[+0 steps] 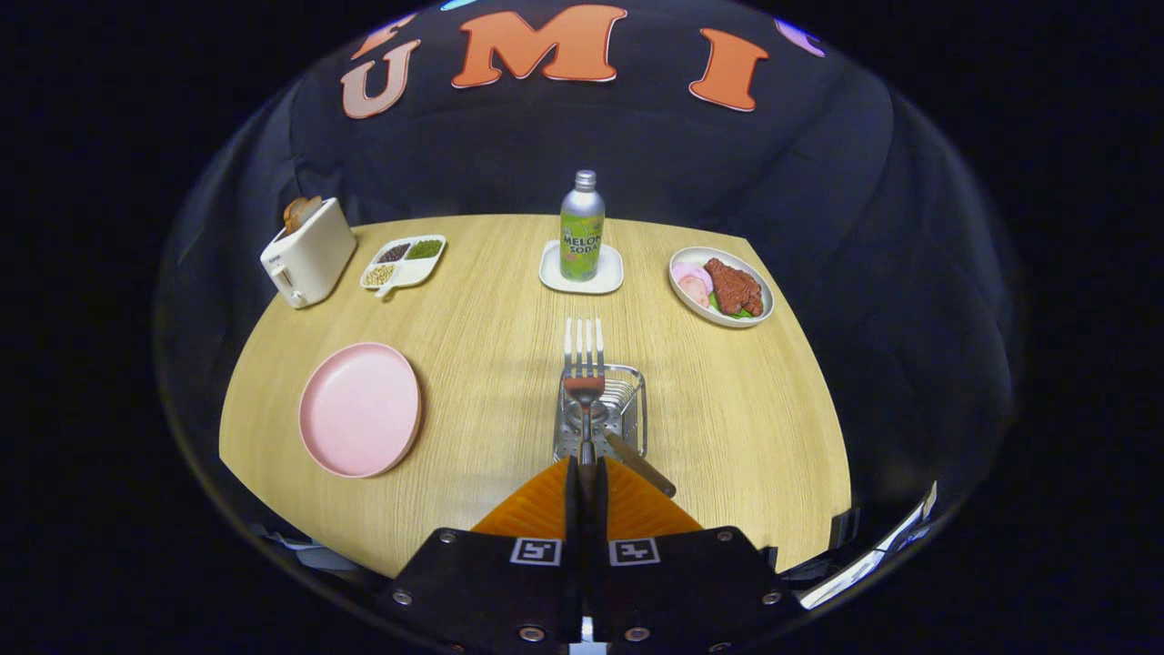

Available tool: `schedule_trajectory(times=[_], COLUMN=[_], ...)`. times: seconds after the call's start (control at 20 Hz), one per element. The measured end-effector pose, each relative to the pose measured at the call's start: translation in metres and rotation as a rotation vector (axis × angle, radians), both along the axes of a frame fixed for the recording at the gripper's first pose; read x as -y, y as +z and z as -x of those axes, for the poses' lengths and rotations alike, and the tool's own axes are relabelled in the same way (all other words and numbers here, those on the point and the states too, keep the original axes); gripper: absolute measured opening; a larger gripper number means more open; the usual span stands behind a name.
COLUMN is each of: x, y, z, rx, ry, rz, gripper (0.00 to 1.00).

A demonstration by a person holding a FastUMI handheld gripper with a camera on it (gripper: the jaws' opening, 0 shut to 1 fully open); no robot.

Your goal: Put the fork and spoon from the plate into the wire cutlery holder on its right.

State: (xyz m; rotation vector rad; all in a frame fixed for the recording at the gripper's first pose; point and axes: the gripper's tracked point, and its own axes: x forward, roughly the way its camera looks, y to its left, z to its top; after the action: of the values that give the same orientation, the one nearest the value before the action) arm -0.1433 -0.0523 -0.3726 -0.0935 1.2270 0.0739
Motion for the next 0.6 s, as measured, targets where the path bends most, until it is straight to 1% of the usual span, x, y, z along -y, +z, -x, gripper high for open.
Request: schedule_trajectory(times=[0.1, 0.25, 0.4, 0.6], x=[0.006, 0.006, 0.006, 0.007], y=[-0.005, -0.011, -0.014, -0.011], z=[0.005, 0.01, 0.007, 0.003], rx=[-0.034, -0.07, -0.058, -0.046], ry=[0.013, 0.019, 0.018, 0.042], rz=[0.017, 0.003, -0.003, -0.006], gripper=[0.05, 0.06, 0.07, 0.08])
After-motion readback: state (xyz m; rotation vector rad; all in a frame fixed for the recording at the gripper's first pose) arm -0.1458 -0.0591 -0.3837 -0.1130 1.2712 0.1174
